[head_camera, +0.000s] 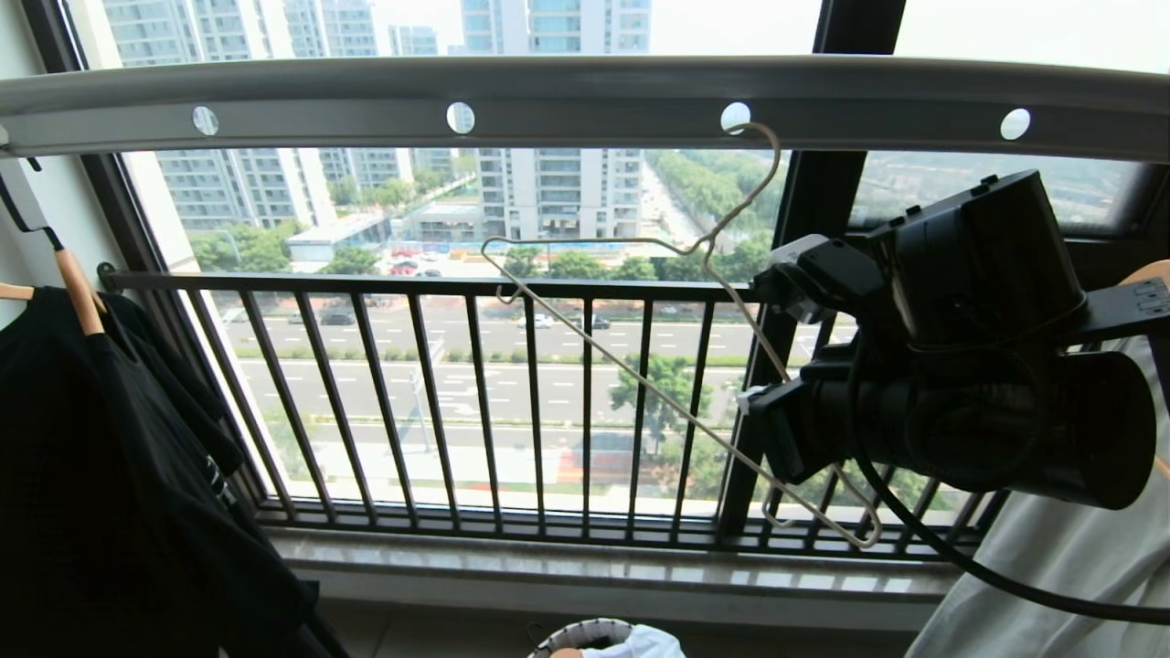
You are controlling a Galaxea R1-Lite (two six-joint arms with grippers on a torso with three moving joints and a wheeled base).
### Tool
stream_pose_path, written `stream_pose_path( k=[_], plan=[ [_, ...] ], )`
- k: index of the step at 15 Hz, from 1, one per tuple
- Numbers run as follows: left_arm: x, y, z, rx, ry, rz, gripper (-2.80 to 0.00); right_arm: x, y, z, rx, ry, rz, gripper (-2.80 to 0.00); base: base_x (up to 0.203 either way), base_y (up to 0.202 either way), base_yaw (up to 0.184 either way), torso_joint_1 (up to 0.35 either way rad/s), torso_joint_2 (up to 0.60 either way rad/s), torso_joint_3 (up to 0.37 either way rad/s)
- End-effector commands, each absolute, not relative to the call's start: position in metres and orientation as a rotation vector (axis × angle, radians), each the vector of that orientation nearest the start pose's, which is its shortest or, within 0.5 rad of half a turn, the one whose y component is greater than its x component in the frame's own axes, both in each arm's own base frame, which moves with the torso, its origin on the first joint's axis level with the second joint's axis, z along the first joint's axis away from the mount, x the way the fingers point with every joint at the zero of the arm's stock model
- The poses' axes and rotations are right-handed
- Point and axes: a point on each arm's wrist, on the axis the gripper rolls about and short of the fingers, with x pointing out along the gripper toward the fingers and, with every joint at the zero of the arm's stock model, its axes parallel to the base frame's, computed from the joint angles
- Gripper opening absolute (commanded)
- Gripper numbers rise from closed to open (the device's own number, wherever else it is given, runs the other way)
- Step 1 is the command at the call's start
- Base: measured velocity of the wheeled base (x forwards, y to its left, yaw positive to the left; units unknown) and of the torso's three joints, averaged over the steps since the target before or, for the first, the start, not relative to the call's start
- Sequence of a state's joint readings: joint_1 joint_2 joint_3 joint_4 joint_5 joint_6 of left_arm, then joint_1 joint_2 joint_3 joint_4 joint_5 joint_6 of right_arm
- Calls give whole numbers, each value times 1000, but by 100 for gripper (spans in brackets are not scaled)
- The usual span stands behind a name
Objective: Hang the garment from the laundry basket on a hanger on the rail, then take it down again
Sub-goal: Pick up the clothes rack on the clothesline
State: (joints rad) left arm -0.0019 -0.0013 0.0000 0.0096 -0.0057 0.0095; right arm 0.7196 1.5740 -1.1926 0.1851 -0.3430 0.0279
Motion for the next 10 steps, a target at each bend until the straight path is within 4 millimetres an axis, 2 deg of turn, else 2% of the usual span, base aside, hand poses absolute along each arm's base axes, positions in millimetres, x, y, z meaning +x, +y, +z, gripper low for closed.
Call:
stream_pose_path(
  k=[1,10],
  plan=[
    [-23,0,75,9,9,-8,-280,212,176,252,-260,494,357,-280,0,0,0,0,0,0],
    [-23,0,75,9,9,-8,-280,206,170,258,-273,464,322,-280,0,0,0,0,0,0]
  ],
)
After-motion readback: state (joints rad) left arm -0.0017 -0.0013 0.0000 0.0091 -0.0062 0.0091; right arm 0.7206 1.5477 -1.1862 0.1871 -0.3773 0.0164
